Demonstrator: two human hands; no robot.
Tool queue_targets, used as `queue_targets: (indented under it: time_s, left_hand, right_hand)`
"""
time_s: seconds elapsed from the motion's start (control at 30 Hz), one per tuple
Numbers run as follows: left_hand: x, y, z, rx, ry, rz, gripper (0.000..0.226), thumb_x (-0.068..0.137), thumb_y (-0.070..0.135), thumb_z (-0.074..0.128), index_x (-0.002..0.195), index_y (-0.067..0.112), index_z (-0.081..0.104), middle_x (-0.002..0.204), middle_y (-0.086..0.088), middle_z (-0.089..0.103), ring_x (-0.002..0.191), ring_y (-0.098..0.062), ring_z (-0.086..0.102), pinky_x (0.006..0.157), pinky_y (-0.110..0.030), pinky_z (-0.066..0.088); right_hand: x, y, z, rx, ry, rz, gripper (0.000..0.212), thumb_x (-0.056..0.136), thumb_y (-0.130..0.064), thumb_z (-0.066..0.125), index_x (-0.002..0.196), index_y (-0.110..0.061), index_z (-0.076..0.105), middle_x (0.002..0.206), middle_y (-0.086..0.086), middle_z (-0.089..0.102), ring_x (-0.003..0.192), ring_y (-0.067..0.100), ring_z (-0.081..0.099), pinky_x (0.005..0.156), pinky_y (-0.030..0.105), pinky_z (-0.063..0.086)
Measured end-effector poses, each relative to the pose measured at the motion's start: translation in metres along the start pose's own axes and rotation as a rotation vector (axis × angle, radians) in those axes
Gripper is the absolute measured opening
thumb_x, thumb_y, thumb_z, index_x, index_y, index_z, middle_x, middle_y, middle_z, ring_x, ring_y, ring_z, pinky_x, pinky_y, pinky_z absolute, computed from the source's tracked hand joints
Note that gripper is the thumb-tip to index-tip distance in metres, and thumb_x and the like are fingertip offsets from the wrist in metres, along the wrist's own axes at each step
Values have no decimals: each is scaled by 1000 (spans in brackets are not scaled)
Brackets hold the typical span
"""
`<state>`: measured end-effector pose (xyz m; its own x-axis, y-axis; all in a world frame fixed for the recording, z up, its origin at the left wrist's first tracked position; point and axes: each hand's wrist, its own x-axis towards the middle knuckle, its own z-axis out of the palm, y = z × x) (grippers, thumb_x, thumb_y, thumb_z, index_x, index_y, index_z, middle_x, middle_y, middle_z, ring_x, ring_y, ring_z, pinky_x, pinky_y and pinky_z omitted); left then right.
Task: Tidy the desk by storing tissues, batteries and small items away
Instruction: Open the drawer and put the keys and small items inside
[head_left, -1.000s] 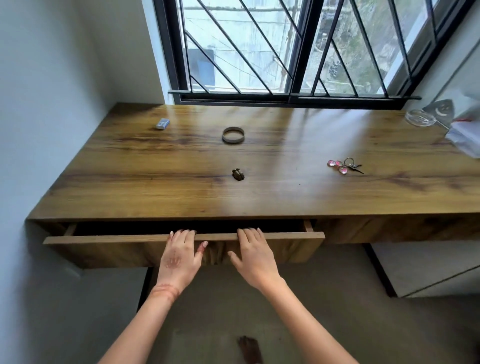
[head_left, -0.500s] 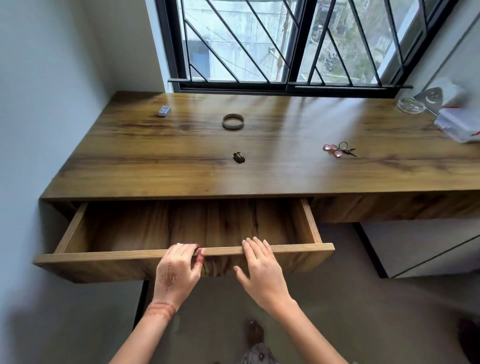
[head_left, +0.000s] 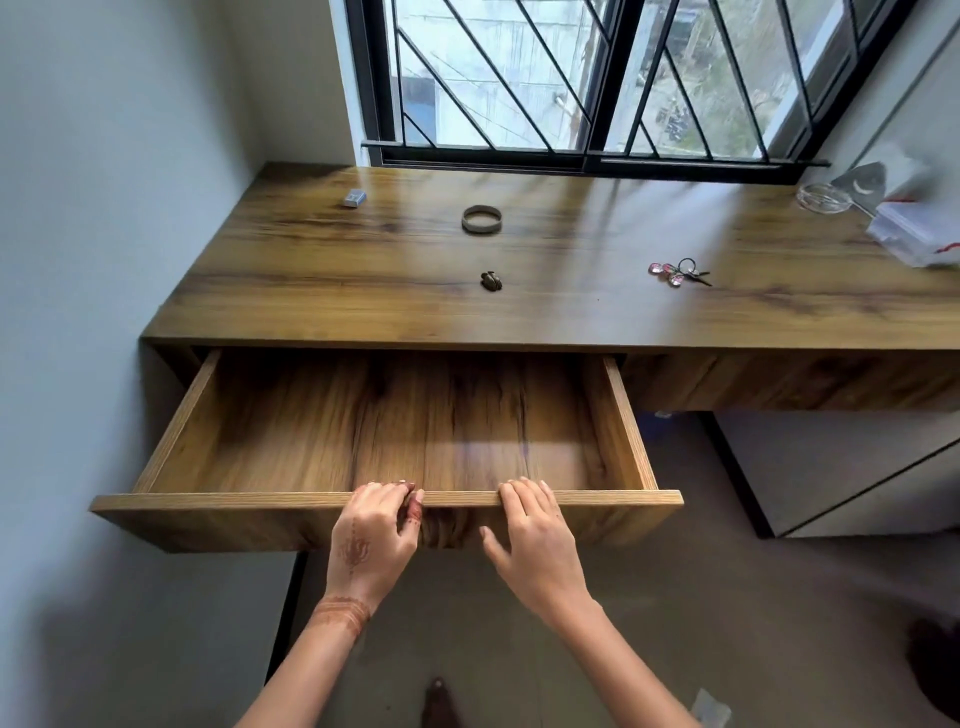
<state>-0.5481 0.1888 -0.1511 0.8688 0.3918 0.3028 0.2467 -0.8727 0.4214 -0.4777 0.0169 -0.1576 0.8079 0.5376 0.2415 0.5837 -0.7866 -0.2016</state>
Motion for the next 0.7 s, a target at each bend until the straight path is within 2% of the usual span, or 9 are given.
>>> queue_targets:
  time_s: [0.1, 0.23, 0.37, 0.43, 0.5, 0.6, 0.7]
  left_hand:
    - [-13, 3, -5, -8, -3, 2, 39, 87, 34, 44, 89, 7, 72, 81, -4, 71, 76, -17, 65, 70, -27, 53]
    - [-26, 5, -7, -26, -12, -19, 18, 86, 20, 61, 92, 6, 71, 84, -6, 71, 80, -19, 65, 73, -28, 52]
    - [-34, 6, -10, -39, -28, -32, 18, 85, 20, 62, 93, 6, 71, 86, -7, 71, 82, -19, 65, 75, -29, 52]
    - [-37, 7, -11, -46, -36, -40, 18, 85, 20, 62, 93, 6, 71, 85, -7, 71, 82, -19, 65, 74, -29, 52]
    - [-36, 10, -14, -31, -40, -46, 16, 85, 21, 63, 88, 8, 72, 81, -7, 71, 77, -20, 65, 70, -30, 53]
    - [-25, 12, -18, 21, -56, -59, 21, 86, 23, 62, 70, 11, 70, 66, -6, 68, 63, -22, 63, 61, -29, 50]
    - [-8, 14, -20, 41, -33, -39, 37, 90, 35, 45, 69, 13, 68, 67, -2, 68, 66, -19, 63, 69, -33, 49]
  right_hand:
    - [-13, -5, -4, 35, -7, 10, 51, 77, -35, 67, 117, -7, 59, 115, 6, 64, 114, 21, 57, 107, 37, 31]
    - [-26, -9, -13, 93, -53, 6, 51, 84, -34, 58, 126, -6, 51, 126, 8, 57, 124, 22, 48, 113, 34, 21]
    - [-33, -11, -18, 123, -93, 6, 49, 87, -35, 54, 128, -8, 48, 127, 6, 54, 125, 21, 45, 115, 32, 17]
    - [-36, -12, -19, 123, -96, 16, 48, 87, -35, 54, 126, -8, 50, 124, 6, 56, 123, 21, 47, 114, 32, 20]
    - [-35, -12, -21, 117, -72, 24, 43, 87, -38, 54, 118, -9, 56, 116, 5, 61, 114, 21, 54, 110, 35, 31]
    - [-23, -13, -27, 128, -81, 64, 40, 91, -47, 42, 100, -14, 61, 100, 2, 66, 96, 19, 59, 92, 31, 44]
    - [-6, -14, -32, 172, -68, 64, 50, 91, -53, 30, 100, -15, 61, 101, 1, 66, 95, 16, 59, 90, 28, 43]
